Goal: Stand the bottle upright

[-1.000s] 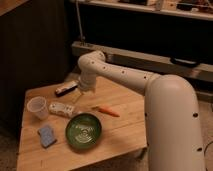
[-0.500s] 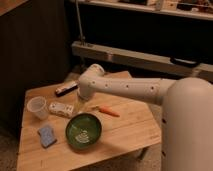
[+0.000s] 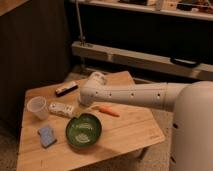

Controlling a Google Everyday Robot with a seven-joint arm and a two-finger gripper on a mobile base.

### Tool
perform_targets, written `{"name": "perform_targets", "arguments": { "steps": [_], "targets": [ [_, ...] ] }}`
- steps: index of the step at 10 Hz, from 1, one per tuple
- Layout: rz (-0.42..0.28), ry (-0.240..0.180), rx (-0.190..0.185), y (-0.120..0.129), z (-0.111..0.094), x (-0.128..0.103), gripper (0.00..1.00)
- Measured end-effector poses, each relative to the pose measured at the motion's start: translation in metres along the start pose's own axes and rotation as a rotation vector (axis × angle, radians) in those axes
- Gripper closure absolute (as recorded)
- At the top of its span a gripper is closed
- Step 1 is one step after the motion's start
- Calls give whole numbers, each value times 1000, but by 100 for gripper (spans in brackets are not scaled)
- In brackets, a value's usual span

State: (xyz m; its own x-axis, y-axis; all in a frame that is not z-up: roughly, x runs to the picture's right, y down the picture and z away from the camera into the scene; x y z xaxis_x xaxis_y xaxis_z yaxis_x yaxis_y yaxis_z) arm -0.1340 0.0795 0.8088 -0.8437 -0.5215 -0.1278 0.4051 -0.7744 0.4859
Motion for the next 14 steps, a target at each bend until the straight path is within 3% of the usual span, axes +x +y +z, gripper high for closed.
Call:
{"name": "perform_targets", "arguments": {
  "steps": [4, 6, 12, 14],
  "targets": [
    [-6, 76, 28, 4, 9, 11, 20],
    [-20, 89, 28, 7, 11, 9, 20],
    [-49, 58, 41, 19, 16, -3, 20],
    [-39, 47, 37, 32, 13, -16, 27]
  ]
}}
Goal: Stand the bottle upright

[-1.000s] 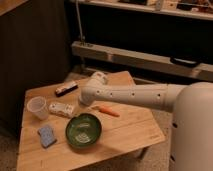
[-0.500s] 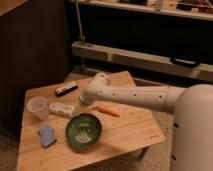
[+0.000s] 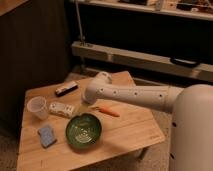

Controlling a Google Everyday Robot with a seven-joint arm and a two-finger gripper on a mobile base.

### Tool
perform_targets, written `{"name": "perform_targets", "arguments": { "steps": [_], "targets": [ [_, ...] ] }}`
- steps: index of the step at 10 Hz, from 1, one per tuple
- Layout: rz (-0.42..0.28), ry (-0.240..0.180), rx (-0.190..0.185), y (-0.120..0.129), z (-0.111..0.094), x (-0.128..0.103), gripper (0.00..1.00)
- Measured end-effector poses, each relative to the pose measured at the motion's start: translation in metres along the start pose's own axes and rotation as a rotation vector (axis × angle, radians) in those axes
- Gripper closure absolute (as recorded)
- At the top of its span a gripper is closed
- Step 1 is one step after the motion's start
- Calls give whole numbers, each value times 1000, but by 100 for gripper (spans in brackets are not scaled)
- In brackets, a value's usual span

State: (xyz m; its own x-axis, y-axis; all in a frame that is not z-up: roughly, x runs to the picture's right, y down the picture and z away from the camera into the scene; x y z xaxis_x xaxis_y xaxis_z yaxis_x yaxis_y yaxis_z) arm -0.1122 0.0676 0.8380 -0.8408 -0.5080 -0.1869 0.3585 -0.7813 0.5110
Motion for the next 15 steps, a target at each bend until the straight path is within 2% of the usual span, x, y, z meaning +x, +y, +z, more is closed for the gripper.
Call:
{"name": "perform_targets", "arguments": {
  "steps": [2, 5, 8, 10, 13, 14, 15],
  "targets": [
    [1, -31, -9, 12, -1, -12, 44],
    [-17, -64, -31, 23, 0, -22, 45],
    [-43, -84, -19, 19, 15, -32, 45],
    [-48, -93, -3, 12, 26, -43, 45],
    [-67, -83, 28, -9, 24, -39, 45],
    [-76, -81, 46, -20, 20, -33, 45],
    [-87, -86, 80, -38, 20, -28, 45]
  ]
}}
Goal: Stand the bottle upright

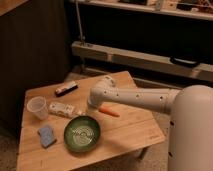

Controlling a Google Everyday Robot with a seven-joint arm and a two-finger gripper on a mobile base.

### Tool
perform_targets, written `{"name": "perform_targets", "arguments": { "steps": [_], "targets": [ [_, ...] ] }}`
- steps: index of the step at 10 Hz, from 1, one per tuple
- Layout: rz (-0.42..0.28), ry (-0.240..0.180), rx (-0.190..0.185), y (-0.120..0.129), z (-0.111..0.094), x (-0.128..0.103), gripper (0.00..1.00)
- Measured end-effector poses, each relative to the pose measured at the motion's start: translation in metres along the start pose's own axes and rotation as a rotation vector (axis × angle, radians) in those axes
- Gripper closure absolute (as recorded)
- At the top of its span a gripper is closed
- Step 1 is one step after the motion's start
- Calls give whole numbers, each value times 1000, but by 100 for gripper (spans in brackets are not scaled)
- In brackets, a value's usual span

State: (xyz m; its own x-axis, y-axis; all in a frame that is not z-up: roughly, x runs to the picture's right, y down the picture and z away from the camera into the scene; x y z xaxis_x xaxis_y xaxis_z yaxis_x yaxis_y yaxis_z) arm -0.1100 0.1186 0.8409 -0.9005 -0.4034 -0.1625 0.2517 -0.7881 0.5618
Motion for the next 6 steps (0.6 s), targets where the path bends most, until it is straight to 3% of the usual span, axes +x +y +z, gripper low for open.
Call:
{"name": "perform_targets", "arguments": {
  "steps": [3, 6],
  "targets": [
    [-22, -36, 62, -29, 5, 6, 45],
    [-9, -81, 55, -29, 1, 4, 45]
  ]
}}
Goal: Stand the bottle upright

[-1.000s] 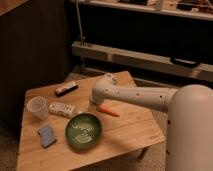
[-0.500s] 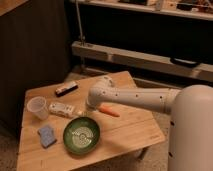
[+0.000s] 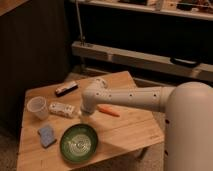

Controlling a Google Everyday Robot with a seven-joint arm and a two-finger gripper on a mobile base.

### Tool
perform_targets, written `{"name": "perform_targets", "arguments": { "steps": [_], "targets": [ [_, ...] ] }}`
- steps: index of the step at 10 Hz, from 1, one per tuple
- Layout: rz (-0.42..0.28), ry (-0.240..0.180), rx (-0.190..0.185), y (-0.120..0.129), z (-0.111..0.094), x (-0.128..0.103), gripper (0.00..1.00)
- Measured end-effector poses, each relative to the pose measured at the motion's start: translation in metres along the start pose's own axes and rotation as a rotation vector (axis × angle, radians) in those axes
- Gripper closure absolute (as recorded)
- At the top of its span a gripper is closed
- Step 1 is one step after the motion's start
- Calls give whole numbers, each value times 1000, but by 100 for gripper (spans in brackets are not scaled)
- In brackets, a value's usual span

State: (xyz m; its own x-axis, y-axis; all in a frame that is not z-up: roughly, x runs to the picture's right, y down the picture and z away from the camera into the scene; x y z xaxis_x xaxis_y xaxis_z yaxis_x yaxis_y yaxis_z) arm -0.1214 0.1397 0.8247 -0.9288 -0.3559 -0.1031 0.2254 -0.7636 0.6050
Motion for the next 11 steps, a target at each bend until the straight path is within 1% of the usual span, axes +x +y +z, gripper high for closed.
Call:
{"name": "perform_targets", "arguments": {
  "steps": [1, 3, 4, 6, 9, 11],
  "targets": [
    [1, -5, -16, 5, -2, 1, 45],
    [-3, -6, -25, 11, -1, 8, 45],
    [-3, 3, -24, 12, 1, 14, 45],
    [10, 37, -24, 11, 8, 19, 45],
    [32, 109, -30, 9, 18, 25, 45],
    [31, 133, -43, 10, 23, 29, 45]
  ]
}}
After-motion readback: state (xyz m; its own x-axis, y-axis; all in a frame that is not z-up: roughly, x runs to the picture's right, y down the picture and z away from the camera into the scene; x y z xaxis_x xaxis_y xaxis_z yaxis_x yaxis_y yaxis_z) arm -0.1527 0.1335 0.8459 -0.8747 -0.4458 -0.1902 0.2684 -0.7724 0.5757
